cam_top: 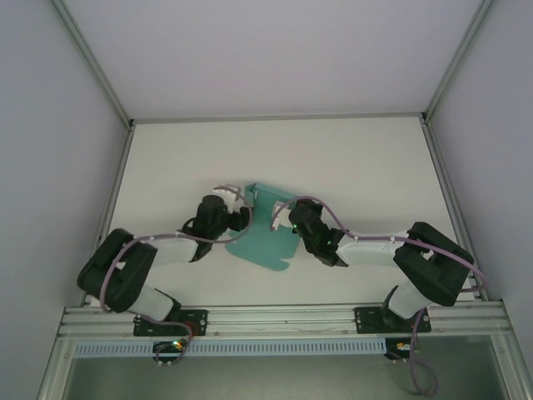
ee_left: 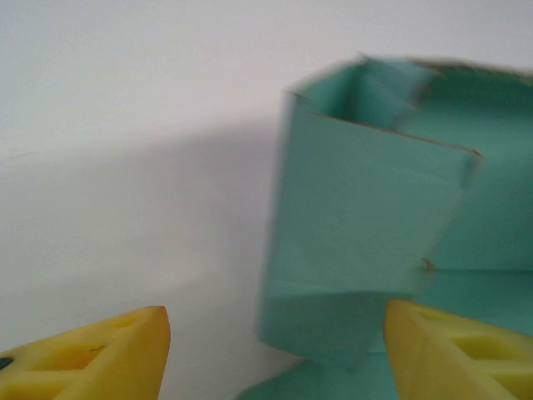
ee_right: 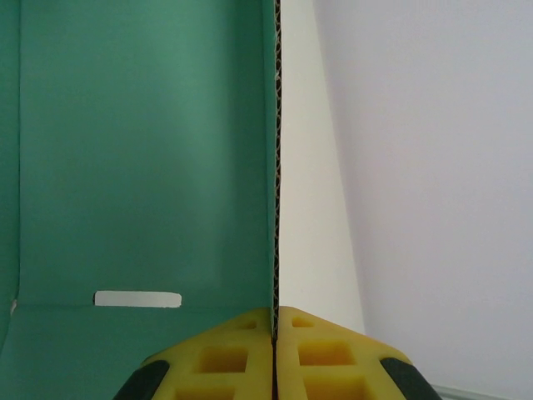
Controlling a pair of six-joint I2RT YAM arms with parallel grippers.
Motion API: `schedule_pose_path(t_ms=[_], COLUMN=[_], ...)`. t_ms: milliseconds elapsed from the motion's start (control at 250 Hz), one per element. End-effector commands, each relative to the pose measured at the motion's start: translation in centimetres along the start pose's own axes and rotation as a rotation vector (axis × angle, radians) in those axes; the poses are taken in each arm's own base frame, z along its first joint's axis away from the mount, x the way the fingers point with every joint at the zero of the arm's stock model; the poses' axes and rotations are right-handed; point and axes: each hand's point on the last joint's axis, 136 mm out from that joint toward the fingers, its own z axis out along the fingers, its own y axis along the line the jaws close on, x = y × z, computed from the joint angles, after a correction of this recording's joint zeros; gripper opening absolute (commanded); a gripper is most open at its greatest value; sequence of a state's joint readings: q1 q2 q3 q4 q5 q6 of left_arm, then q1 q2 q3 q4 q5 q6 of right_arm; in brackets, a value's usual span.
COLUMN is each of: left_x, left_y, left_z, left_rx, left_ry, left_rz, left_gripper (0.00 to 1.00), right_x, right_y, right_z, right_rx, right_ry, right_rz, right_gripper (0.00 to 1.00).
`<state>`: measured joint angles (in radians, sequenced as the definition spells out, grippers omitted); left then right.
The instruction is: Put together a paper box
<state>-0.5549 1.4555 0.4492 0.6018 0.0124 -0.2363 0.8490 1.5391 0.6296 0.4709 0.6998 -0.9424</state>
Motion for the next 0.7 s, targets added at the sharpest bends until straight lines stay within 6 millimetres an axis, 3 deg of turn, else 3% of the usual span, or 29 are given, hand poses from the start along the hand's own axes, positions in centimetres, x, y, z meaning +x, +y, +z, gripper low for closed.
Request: schedule_pose_path(t_ms=[0, 124, 228, 295, 531, 695], left_x=[-2.3, -2.0, -1.2, -1.1, -1.3, -0.8], left_y=[2.9, 6.7, 8.3, 7.1, -1.6, -3.3], left_z=[-1.8, -3.6, -3.5, -2.6, -0.3, 0.4], left_rx=[0.009, -0.076, -0.14, -0.059, 0.458, 0.579], left_ry=[-0.051, -0.048, 0.034, 0.054, 0.076, 0.071], left_rz=[-0.212, -0.319, -0.322, -0.307, -0.194, -0.176], left_gripper=[0.8, 0.86, 0.87, 0.84, 0.75, 0.66], right_x=[-0.8, -0.8, -1.2, -1.4, -1.8, -1.7], right_y=[-0.8, -1.1, -1.5, -1.6, -1.8, -1.9], right_z=[-0.6, -0.6, -0.7, -0.7, -0.6, -0.6], right_rx=[0.007, 0.019, 0.032, 0.031, 0.026, 0.025], right_ry=[-0.048, -0.06, -0.077, -0.089, -0.104, -0.103], right_rz=[0.024, 0.023, 0.029, 0.036, 0.041, 0.042], right_gripper=[0.0, 0.0, 0.0, 0.0, 0.0, 0.0])
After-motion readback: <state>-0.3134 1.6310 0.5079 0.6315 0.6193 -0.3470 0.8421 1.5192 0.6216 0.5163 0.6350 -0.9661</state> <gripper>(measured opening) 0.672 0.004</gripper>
